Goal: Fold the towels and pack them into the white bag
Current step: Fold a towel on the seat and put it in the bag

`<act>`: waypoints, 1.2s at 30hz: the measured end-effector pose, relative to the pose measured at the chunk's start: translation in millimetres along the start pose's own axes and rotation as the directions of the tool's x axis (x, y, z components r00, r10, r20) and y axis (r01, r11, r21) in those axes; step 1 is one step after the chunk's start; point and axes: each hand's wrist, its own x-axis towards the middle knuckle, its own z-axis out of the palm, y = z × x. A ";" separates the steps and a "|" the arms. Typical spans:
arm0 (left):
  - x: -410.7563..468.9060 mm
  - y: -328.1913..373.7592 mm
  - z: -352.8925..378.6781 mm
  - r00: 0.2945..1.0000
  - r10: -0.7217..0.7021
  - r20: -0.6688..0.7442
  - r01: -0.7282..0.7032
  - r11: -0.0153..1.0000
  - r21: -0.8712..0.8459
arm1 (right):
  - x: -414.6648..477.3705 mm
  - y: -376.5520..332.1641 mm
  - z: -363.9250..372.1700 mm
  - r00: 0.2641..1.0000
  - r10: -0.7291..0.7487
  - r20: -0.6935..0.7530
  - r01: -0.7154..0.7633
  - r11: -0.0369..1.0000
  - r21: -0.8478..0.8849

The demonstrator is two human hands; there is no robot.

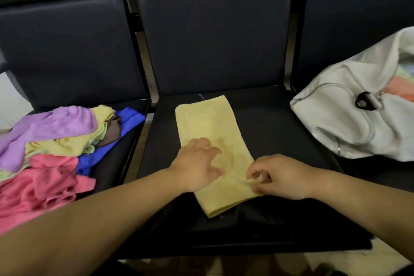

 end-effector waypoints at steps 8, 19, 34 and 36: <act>-82.9 5.0 41.9 0.967 0.249 -0.056 -0.255 0.944 -0.210 | -33.5 -8.6 22.3 0.998 -0.004 -0.063 0.014 0.986 0.165; -112.4 -11.8 13.6 0.998 0.066 0.009 -0.043 0.754 -0.656 | -55.4 -40.1 17.3 0.995 0.089 -0.052 -0.071 0.959 0.273; -39.3 -40.5 -65.9 0.977 -0.199 -0.080 0.029 0.491 -0.871 | 39.3 -23.5 -74.4 0.962 0.273 -0.022 -0.159 0.623 0.766; -17.8 -48.3 -65.0 0.964 -0.247 -0.096 0.041 0.498 -0.866 | 62.4 -18.1 -76.5 0.952 0.305 -0.037 -0.170 0.624 0.763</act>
